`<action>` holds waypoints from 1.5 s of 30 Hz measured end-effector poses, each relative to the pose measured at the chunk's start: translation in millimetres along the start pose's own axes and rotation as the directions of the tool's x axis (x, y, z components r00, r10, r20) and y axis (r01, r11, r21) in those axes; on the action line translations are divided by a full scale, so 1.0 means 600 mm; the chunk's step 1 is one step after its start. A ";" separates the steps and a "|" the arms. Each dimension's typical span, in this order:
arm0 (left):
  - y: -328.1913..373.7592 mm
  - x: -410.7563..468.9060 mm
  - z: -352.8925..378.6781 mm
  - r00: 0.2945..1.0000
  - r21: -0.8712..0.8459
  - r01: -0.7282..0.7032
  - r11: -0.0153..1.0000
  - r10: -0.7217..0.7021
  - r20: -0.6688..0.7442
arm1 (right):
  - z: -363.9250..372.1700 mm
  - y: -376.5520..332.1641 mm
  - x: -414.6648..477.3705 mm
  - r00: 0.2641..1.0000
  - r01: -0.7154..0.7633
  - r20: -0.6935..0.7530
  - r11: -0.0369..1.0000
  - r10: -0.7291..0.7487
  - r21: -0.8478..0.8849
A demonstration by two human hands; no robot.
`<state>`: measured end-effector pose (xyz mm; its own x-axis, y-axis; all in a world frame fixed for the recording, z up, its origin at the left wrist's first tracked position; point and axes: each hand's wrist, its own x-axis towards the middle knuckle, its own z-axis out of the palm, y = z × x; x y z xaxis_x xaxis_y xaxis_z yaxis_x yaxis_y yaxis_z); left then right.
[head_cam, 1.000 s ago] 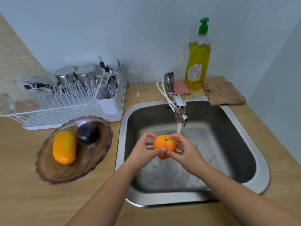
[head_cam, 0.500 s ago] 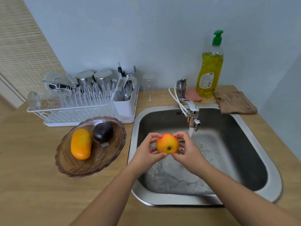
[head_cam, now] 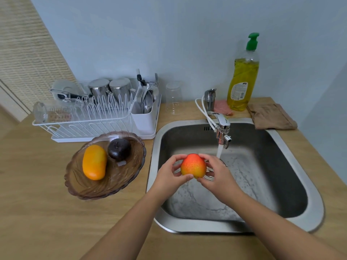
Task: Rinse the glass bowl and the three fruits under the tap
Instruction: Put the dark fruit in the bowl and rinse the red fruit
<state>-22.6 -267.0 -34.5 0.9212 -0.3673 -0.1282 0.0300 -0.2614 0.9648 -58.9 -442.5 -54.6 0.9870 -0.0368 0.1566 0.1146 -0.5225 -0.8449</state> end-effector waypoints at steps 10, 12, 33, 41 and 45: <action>0.008 -0.009 0.001 0.999 -0.043 -0.004 0.999 0.002 -0.054 | -0.008 -0.013 0.008 0.999 0.031 0.013 0.997 -0.031 -0.074; 0.008 -0.011 0.004 0.998 -0.045 0.002 0.999 -0.004 -0.055 | -0.007 -0.011 0.005 0.999 0.037 0.018 0.997 -0.035 -0.073; 0.035 -0.075 -0.141 0.931 0.214 -0.121 0.969 0.185 -0.316 | 0.052 -0.142 0.079 0.947 0.258 0.221 0.961 -0.231 -0.100; -0.005 -0.112 -0.260 0.891 0.327 0.054 0.943 0.102 -0.442 | 0.166 -0.209 0.132 0.888 0.331 0.413 0.902 -0.200 -0.276; -0.021 -0.115 -0.280 0.875 0.497 0.121 0.859 0.145 -0.463 | 0.204 -0.206 0.142 0.895 0.341 0.412 0.860 -0.172 -0.381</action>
<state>-21.1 -88.4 0.9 0.9895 0.0541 0.1337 -0.0555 -0.7130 0.6989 24.9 -276.7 0.8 0.9099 0.4080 0.0748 0.3918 -0.7861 -0.4781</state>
